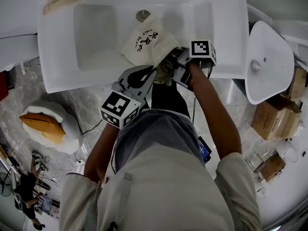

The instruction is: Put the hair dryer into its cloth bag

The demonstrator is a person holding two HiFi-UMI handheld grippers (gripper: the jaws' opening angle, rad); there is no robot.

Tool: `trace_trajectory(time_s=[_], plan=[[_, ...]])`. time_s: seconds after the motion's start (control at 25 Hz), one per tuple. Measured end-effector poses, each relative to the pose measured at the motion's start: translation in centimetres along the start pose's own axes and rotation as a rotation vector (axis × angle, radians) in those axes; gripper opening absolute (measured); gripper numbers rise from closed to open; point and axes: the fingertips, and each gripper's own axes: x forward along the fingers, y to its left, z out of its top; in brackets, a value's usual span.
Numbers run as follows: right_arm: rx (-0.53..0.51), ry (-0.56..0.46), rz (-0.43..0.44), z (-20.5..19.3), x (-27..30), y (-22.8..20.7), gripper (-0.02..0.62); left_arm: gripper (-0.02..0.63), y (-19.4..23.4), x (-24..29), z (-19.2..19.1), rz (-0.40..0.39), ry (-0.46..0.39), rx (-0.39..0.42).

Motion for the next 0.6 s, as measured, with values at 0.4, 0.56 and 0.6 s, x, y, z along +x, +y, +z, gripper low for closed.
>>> trace_trajectory(time_s=[0.4, 0.56, 0.6], plan=[[0.079, -0.113, 0.008, 0.9, 0.3, -1.2, 0.304, 0.028, 0.5, 0.7, 0.0, 0.019, 0.009, -0.016], [0.086, -0.149, -0.002, 1.2, 0.1, -1.3, 0.305, 0.028, 0.6, 1.0, 0.2, 0.015, 0.015, -0.019], [0.086, -0.160, -0.006, 1.3, 0.1, -1.3, 0.305, 0.028, 0.7, 1.1, 0.3, 0.016, 0.016, -0.020]])
